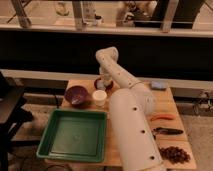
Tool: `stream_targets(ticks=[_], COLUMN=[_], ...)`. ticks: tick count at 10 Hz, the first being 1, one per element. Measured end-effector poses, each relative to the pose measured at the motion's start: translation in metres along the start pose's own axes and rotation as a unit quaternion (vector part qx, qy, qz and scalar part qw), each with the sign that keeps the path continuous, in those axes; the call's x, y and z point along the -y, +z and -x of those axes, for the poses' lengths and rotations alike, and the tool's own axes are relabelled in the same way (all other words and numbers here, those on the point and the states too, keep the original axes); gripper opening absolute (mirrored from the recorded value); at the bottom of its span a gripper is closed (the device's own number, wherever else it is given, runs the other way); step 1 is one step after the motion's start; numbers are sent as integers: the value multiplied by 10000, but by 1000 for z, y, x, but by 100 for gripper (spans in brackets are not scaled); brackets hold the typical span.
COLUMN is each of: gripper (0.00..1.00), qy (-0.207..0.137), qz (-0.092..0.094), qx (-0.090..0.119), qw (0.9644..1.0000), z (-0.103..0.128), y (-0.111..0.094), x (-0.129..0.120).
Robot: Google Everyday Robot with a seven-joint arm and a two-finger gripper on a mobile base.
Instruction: Wipe red bowl with towel
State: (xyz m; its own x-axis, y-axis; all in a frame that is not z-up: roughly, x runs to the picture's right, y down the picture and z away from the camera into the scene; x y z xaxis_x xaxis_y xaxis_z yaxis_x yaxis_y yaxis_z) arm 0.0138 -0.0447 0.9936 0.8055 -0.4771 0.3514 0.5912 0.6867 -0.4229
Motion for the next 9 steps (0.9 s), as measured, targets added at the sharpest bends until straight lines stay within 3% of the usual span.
stream_targets(ticks=[3, 9], gripper=[0, 0], qy=[-19, 201], qz=[57, 16], qx=[65, -162], qw=[10000, 9997], z=[15, -11], y=[-4, -13], x=[-11, -24])
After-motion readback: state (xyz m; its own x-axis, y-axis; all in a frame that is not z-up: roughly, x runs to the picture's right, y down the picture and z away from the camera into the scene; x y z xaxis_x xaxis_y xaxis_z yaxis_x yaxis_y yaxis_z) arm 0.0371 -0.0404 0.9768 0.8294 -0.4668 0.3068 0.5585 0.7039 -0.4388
